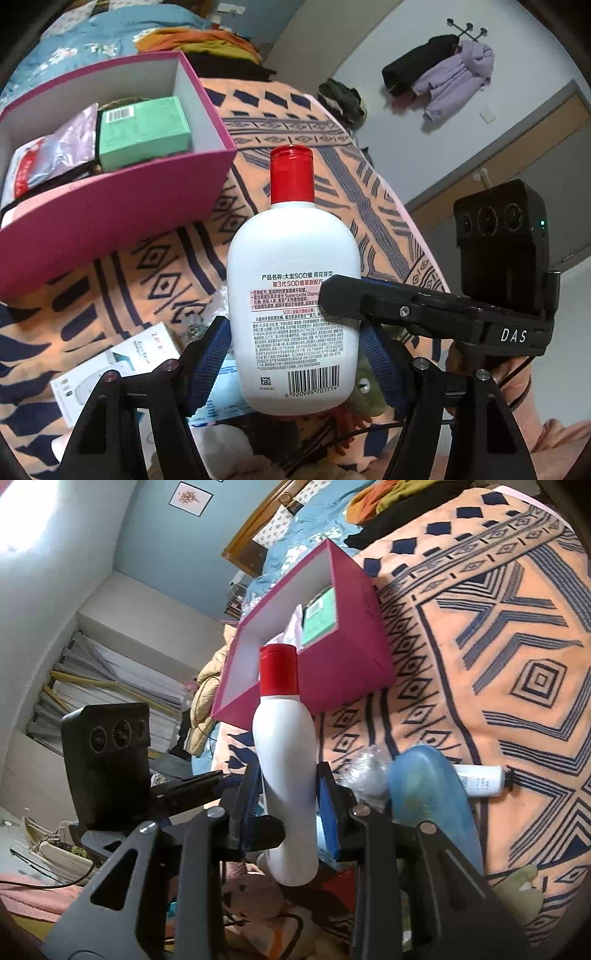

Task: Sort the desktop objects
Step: 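Lift the lotion bottle and carry it toward the magenta box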

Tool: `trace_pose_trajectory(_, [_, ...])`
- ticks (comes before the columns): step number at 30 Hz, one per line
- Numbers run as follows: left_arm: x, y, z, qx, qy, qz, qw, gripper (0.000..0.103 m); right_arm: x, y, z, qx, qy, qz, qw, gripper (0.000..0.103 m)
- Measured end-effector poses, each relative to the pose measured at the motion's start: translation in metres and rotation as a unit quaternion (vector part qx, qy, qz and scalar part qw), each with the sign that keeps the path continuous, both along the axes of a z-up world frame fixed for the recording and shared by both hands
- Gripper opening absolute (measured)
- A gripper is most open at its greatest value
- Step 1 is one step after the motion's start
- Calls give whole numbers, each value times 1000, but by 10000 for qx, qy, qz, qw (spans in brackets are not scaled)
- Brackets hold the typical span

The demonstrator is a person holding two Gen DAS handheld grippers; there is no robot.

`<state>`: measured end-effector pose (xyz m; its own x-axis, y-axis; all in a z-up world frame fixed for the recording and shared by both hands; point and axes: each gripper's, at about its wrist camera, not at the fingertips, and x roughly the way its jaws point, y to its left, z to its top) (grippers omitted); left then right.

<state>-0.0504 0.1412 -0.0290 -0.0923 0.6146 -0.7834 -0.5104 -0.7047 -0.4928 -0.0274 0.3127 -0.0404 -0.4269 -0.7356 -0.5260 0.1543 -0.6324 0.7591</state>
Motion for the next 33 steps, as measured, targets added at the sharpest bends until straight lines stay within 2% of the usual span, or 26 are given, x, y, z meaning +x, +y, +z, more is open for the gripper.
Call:
trace_pose_trajectory(17, [-12, -41, 34, 198, 384, 561, 9975, 73, -28, -30, 31, -184, 254, 440, 9985, 33])
trace_pose_trajectory(33, [-54, -55, 59, 66, 709, 816, 9941, 73, -85, -45, 44, -379, 327, 765, 9958, 33])
